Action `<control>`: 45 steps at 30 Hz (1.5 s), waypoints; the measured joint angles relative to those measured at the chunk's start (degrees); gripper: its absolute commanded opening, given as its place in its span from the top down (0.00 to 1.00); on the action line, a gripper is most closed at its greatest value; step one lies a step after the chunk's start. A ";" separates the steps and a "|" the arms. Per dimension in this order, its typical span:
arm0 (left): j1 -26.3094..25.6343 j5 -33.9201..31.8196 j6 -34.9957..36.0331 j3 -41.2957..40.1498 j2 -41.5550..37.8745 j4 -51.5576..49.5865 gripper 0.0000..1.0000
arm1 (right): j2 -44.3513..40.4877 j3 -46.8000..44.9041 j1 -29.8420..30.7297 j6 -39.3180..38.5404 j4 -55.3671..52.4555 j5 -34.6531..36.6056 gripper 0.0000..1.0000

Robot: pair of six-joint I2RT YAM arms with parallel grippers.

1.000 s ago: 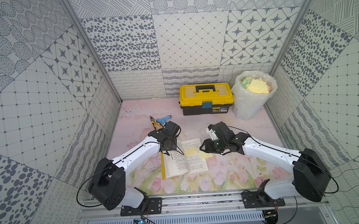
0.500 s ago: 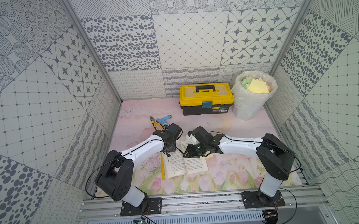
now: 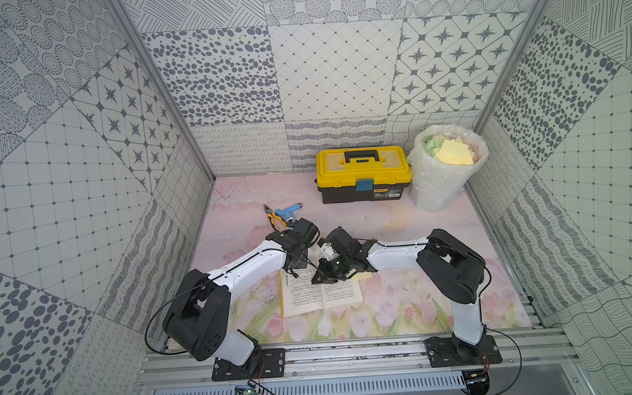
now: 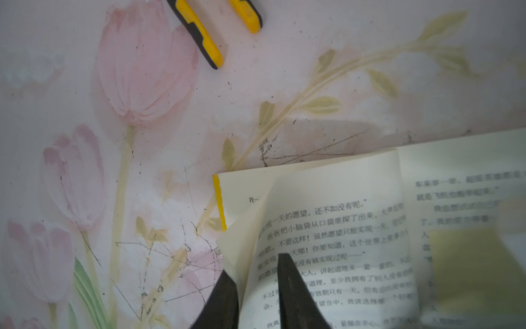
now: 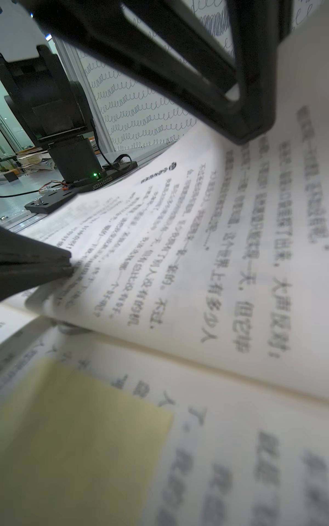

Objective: Peel off the used sticky note
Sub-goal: Turn the page of the book at the center of the board.

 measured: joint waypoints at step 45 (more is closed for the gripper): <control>10.95 52.78 -16.31 -16.35 -3.10 34.93 0.84 | -16.48 -15.17 -8.68 3.85 0.20 8.50 0.84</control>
